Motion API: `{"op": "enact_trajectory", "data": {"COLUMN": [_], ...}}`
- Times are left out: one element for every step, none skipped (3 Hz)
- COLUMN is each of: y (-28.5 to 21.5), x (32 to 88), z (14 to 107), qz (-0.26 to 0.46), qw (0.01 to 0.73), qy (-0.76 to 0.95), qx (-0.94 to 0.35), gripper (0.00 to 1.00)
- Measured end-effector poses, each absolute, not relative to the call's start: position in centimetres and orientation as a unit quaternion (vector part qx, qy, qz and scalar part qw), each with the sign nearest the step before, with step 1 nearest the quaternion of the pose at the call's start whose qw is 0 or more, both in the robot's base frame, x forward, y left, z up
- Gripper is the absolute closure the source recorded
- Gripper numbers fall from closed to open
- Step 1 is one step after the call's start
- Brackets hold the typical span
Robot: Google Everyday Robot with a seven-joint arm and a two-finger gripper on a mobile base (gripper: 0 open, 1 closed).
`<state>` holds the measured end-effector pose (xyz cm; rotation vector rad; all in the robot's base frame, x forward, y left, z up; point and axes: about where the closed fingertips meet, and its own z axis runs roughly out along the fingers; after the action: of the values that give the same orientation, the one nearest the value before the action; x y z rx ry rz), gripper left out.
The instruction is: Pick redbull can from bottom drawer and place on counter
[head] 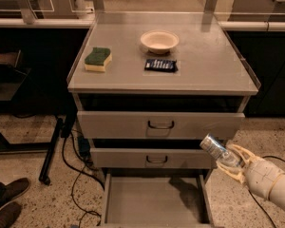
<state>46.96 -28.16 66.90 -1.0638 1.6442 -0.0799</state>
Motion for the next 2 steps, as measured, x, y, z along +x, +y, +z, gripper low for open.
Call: {"op": "enact_trajectory", "data": {"y": [-28.2, -28.4], "x": [47.0, 47.3], "z": [66.9, 68.3], "qz": [-0.034, -0.043], "qw": [0.557, 0.563], "qy": [0.697, 0.693], "qx": [-0.451, -0.448], "gripper": [1.00, 1.00]}}
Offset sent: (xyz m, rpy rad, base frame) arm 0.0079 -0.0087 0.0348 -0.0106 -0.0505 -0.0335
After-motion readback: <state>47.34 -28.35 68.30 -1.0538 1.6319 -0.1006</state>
